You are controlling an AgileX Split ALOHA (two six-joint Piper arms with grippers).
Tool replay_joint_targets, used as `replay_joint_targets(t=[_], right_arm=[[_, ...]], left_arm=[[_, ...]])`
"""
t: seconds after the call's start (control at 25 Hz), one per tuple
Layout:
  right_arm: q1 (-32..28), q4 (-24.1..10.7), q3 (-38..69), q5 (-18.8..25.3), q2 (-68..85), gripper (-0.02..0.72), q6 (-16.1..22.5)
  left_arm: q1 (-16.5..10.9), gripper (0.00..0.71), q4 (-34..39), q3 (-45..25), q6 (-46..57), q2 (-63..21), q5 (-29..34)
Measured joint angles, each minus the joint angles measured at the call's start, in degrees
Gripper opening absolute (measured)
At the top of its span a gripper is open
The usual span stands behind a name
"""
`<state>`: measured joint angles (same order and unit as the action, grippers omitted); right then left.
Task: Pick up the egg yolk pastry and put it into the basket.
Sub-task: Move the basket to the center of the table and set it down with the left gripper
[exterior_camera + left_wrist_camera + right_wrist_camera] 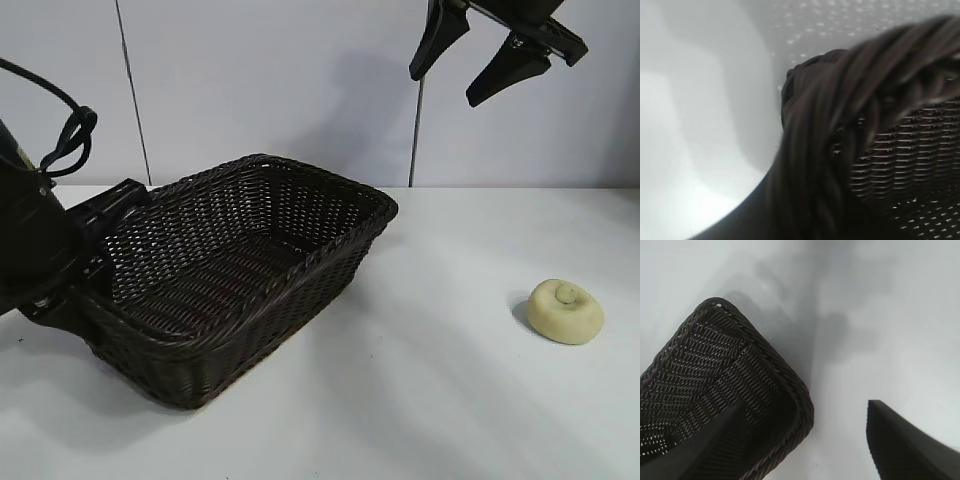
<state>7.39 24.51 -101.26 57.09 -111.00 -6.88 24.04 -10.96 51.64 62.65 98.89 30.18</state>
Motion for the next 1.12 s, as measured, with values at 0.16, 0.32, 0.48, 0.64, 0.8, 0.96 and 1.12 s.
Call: replay_joint_targets(t=[0.16, 0.32, 0.48, 0.64, 0.8, 0.96, 1.12], right_arm=[[0.0, 0.0, 0.0, 0.0, 0.0, 0.494, 0.0], [0.0, 0.0, 0.0, 0.0, 0.0, 0.494, 0.0], [0.0, 0.0, 0.0, 0.0, 0.0, 0.494, 0.0], [0.0, 0.0, 0.0, 0.0, 0.0, 0.494, 0.0], [0.0, 0.0, 0.0, 0.0, 0.0, 0.494, 0.0], [0.0, 0.0, 0.0, 0.0, 0.0, 0.494, 0.0], [0.0, 0.0, 0.0, 0.16, 0.0, 0.494, 0.0]], left_arm=[[-0.45, 0.103, -5.14, 2.17, -8.09, 0.01, 1.12], [-3.95, 0.103, -14.67, 2.57, -21.2, 0.01, 1.83], [-9.02, 0.103, -20.07, 2.57, -34.54, 0.01, 5.25], [-12.45, 0.103, -21.77, 2.57, -43.86, 0.01, 8.31], [-13.78, 0.103, -20.81, 4.67, -50.63, 0.23, 11.68], [-13.78, 0.103, -17.05, 10.45, -53.86, 0.41, 15.61], [-13.78, 0.103, -12.54, 17.07, -55.39, 2.3, 21.11]])
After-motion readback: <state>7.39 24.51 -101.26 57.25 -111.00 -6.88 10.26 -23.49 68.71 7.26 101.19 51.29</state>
